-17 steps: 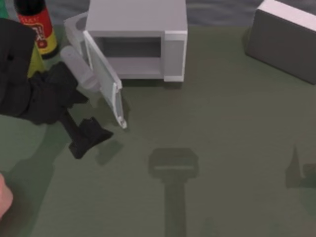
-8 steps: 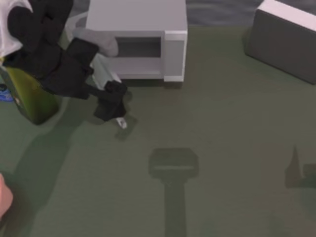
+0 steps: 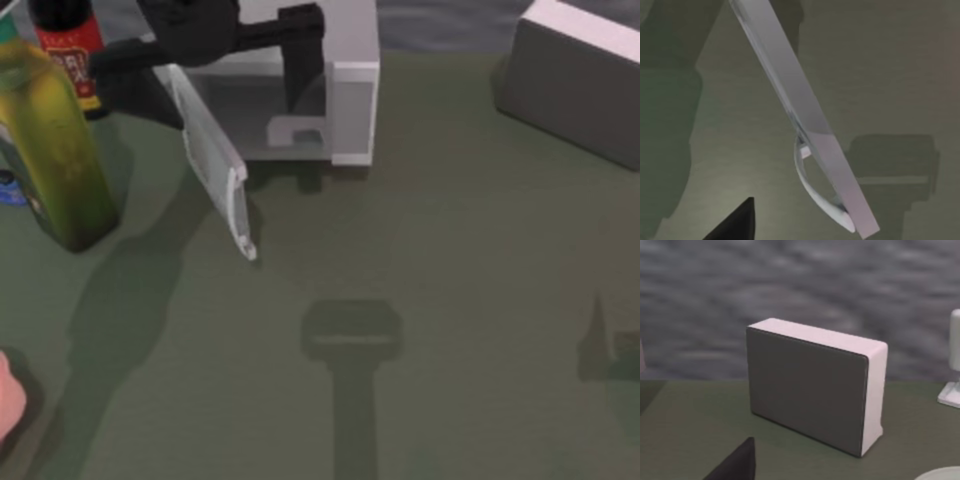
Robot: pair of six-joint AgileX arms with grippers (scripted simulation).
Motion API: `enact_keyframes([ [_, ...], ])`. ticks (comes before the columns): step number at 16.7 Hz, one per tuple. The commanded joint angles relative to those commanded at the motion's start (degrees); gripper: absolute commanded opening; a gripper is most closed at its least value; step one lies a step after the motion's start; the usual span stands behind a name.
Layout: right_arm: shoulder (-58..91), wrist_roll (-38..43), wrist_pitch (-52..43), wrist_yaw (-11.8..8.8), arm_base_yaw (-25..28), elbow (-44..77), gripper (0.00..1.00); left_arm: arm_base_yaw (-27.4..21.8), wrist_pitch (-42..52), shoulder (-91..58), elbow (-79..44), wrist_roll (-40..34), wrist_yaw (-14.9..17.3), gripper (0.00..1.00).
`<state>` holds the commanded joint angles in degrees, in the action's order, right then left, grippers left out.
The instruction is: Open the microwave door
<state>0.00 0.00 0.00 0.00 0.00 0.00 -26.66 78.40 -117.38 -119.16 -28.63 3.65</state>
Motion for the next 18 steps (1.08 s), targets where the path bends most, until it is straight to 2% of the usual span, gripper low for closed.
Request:
enact_keyframes([
  [4,0.0,0.0,0.0,0.0,0.0,0.0,1.0,-3.2,13.8,-7.1,-16.7,-19.3,-7.6,1.0],
  [8,0.0,0.0,0.0,0.0,0.0,0.0,1.0,-5.1,22.6,-11.3,-26.8,-29.9,-12.5,1.0],
  [10,0.0,0.0,0.0,0.0,0.0,0.0,1.0,-5.5,24.1,-12.0,-28.4,-31.5,-13.4,1.0],
  [15,0.0,0.0,0.0,0.0,0.0,0.0,1.0,-5.1,23.9,-11.8,-28.2,-31.4,-13.3,1.0],
  [18,0.0,0.0,0.0,0.0,0.0,0.0,1.0,-4.9,20.6,-11.1,-24.2,-30.9,-13.4,1.0],
])
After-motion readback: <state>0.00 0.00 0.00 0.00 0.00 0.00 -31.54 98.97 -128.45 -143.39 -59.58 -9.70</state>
